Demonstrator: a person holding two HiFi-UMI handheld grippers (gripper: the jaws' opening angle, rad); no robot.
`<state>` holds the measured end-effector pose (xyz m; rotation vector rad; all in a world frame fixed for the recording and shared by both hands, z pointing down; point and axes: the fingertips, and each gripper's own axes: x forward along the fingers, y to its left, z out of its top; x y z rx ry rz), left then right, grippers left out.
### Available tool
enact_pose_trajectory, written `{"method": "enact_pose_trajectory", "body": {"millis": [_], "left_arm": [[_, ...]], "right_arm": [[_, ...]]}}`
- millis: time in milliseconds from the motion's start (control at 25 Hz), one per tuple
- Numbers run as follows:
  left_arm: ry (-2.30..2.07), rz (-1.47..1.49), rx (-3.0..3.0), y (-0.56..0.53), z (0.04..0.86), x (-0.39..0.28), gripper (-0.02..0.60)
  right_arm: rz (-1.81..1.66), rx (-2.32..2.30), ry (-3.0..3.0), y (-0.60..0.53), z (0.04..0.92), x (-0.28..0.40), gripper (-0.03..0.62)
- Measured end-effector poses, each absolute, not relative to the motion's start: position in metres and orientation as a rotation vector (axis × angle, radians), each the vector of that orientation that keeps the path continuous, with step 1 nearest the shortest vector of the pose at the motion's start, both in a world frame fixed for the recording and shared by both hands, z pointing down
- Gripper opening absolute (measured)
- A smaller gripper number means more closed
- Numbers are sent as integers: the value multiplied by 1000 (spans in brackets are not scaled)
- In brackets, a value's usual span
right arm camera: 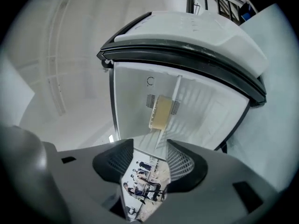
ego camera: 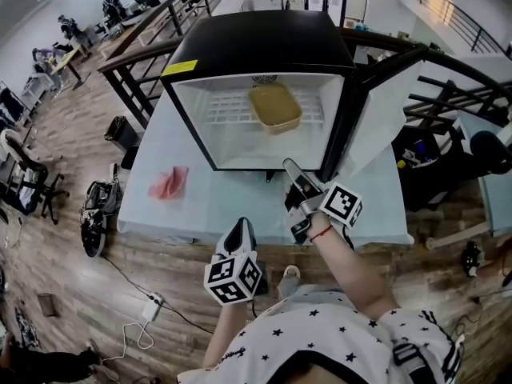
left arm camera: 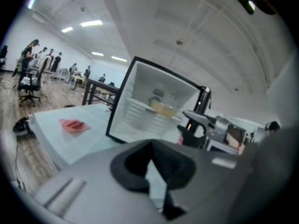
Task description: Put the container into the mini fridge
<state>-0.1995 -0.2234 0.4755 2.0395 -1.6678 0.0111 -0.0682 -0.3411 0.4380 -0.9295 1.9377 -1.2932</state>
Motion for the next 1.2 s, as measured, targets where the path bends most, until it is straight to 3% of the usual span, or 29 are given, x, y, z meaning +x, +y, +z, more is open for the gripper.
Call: {"method": "enact_pose_trajectory", "body": {"millis": [80, 320, 1200], "left_arm": [[-1661, 15, 2041, -216, 477, -197, 6], [-1632, 29, 2048, -193, 486, -184, 6], [-1601, 22, 2060, -96, 490, -144, 6]], "right_arm": [[-1288, -981, 1985, -327, 443, -66, 138], [-1228, -1097, 2138, -284, 452, -57, 44], [-938, -1298, 2481, -148, 463, -19, 26]]}}
